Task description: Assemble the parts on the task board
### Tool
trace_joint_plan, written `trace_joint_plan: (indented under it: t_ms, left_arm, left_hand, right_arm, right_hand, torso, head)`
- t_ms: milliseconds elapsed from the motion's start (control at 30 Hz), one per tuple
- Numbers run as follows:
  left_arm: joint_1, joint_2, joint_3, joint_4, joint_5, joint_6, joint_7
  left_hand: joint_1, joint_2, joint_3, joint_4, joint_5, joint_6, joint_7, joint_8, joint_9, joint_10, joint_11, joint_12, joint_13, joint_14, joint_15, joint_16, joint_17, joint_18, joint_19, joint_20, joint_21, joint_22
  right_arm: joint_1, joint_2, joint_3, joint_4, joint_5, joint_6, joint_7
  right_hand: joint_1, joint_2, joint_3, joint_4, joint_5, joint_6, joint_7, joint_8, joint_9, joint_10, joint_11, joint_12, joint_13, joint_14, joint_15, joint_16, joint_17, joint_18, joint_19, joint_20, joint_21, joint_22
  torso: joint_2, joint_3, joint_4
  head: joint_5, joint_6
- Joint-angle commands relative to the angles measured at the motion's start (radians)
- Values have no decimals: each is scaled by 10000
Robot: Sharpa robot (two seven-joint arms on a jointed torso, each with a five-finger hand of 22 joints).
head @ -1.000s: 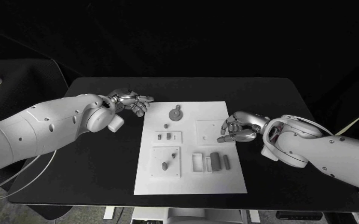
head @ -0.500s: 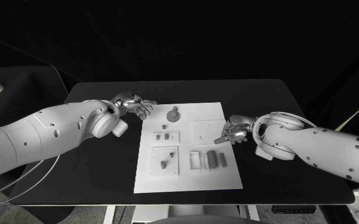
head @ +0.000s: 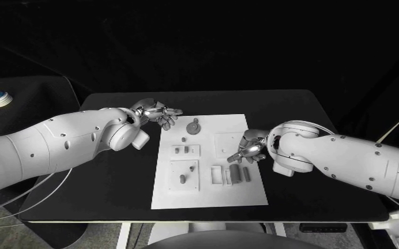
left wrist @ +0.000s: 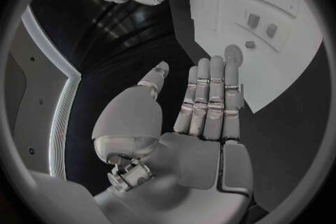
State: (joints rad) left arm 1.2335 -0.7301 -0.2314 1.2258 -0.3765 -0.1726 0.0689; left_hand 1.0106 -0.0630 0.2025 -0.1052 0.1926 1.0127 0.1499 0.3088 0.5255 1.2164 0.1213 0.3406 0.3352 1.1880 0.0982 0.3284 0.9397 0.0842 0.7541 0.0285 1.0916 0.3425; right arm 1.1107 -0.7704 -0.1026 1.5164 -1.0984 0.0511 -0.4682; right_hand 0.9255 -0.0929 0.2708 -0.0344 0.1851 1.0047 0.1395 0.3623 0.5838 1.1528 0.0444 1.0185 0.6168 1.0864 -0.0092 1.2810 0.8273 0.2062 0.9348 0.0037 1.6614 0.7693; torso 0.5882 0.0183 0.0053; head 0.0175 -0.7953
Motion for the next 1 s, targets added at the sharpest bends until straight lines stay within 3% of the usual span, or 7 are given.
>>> trace_joint_plan:
  t_ms: [33,200,367,567,1000]
  left_arm:
    - [10,-19,3,126,-57,-409,278]
    - [10,-89,2,295,-57,-442,331]
    - [10,-102,2,336,-63,-458,338]
    - [10,-120,2,365,-63,-438,342]
    - [11,-166,2,403,-63,-387,308]
  left_hand:
    - [7,-47,-14,58,-68,-44,5,8,-14,-69,10,-44,-9,-66,-20,-40,10,65,-68,30,-48,-10]
    - [-1,-54,-15,66,-69,-44,5,9,-14,-70,11,-44,-8,-66,-19,-40,10,64,-69,32,-48,-10]
    - [-8,-63,-16,73,-70,-45,6,11,-15,-72,12,-44,-8,-67,-18,-41,10,62,-70,33,-49,-10]
    - [-17,-72,-17,82,-71,-47,6,12,-15,-75,13,-45,-8,-69,-17,-43,11,61,-71,34,-50,-10]
    - [-36,-89,-19,100,-73,-49,7,14,-17,-79,14,-46,-7,-73,-15,-45,12,58,-73,36,-51,-10]
  right_arm:
    - [13,147,-58,-4,-107,996,-681]
    - [31,245,-151,53,-1210,1535,-823]
    - [31,348,-251,35,-1353,1967,-958]
    - [29,518,-419,-171,-1918,1881,-984]
    - [-60,885,-464,-678,-2158,1532,-854]
  right_hand:
    - [-118,-22,4,73,16,6,66,-67,-13,55,-8,46,8,65,-17,61,-9,556,65,-2,1509,20]
    - [-412,-15,-90,232,14,-18,73,-122,-43,112,-42,68,-15,170,-67,54,-32,556,185,-56,1500,94]
    - [-481,1,-108,272,16,-5,70,-124,-45,121,-48,71,-20,188,-77,52,-36,556,207,-68,1496,111]
    - [-544,-1,-131,304,14,-16,73,-138,-52,117,-50,67,-28,189,-83,44,-42,556,219,-78,1487,123]
    - [-641,-11,-166,354,13,-27,74,-157,-63,106,-52,59,-41,189,-91,30,-51,556,235,-95,1469,141]
  torso:
    - [-88,-3,-22]
    - [-64,-12,-24]
    - [-45,-1,-23]
    - [-25,9,-23]
    - [11,3,-10]
  head:
    - [25,-63]
    - [25,-88]
    - [35,-132]
    - [44,-178]
    - [55,-221]
